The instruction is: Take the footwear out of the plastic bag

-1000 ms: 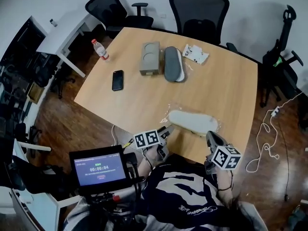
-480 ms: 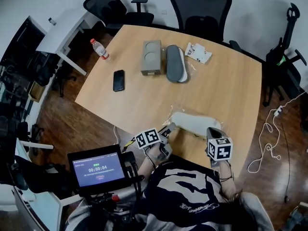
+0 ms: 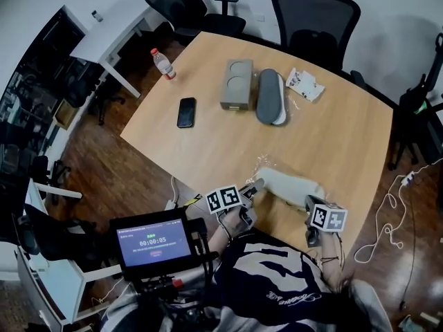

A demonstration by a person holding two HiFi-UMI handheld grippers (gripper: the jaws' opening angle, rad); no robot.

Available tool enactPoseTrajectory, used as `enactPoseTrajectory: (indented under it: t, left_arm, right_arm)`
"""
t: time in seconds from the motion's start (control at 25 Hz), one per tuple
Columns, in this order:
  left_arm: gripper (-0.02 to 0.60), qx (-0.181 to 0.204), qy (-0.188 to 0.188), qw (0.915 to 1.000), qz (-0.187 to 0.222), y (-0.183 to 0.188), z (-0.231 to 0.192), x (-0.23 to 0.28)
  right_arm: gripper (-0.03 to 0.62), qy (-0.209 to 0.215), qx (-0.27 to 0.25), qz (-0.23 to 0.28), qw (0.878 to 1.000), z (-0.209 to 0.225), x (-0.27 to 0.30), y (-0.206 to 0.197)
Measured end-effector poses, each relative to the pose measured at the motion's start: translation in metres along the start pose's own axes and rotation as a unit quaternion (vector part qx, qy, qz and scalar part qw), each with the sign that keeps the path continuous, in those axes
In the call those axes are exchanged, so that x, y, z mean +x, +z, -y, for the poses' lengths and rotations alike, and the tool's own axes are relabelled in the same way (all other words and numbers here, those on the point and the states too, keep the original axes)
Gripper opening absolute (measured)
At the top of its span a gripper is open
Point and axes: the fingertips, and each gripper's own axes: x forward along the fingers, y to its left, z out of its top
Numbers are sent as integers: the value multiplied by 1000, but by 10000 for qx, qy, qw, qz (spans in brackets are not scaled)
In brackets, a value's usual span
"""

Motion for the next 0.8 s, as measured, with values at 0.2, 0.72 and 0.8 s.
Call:
enactPoseTrajectory:
  t: [0.2, 0.72, 0.8]
  left_arm:
    - [258, -524, -267, 9976, 375, 13, 5, 12]
    - [48, -1049, -123, 9918, 713, 6, -11, 25]
    - [48, -1069, -70, 9916, 725, 5, -13, 24]
  right_arm:
    - [-3, 181, -93, 15, 9998, -1, -2, -1]
    - [-2, -45, -997, 98, 9950, 28, -40, -10]
    - [-2, -133, -739, 223, 9969, 49, -55, -16]
